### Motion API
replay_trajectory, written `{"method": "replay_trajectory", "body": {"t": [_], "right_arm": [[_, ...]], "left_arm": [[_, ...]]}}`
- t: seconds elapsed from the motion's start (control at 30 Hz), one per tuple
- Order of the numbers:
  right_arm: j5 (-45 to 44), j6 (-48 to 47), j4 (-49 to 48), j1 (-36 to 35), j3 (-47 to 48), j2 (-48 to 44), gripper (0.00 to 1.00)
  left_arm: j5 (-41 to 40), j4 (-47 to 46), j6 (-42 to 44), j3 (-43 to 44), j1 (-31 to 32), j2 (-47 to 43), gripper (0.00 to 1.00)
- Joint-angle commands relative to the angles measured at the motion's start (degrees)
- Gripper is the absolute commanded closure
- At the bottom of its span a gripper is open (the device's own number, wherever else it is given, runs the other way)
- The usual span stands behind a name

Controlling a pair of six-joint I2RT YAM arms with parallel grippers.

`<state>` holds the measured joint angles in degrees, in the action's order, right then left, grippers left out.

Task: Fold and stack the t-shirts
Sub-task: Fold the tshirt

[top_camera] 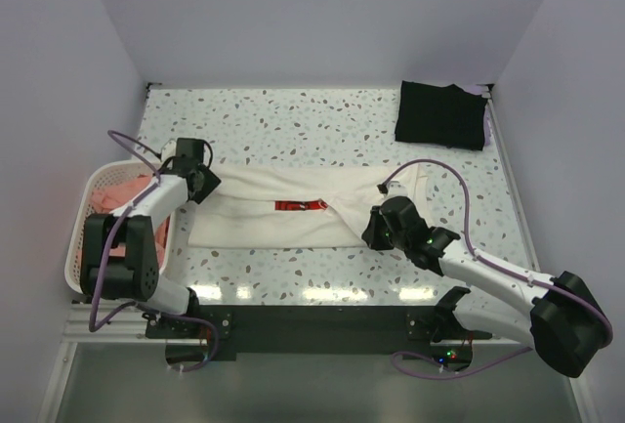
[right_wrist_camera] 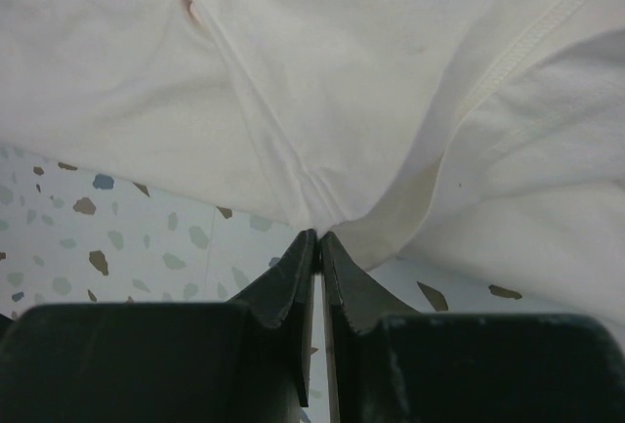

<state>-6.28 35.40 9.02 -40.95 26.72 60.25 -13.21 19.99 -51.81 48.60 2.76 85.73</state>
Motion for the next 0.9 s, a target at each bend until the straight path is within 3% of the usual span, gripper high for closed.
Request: {"method": "replay_trajectory", "body": {"t": [0.0,0.27,0.63,0.87], "right_arm": [[0.04,-0.50,-1.90,-0.27,-0.53,-0.04,0.90],[0.13,-0.50,-2.07,-0.27,-0.53,0.04,0.90],[0.22,-0.51,-1.72,-0.27,-0.62,-0.13,0.90],[-0.04,-0.50,-1.28,-0.36,-0.70,-0.66,0.90]], "left_arm": [[0.20,-3.72,0.57,-1.57,0.22,-2.85,0.54],[-2.25,-1.97,-1.36,-0.35,0.22,-0.22,0.52],[-5.50,-0.48,-3.73,1.32,0.22,3.65,0.56],[-8.75,1.02,-2.33,6.32,0.22,4.70,0.68]]}}
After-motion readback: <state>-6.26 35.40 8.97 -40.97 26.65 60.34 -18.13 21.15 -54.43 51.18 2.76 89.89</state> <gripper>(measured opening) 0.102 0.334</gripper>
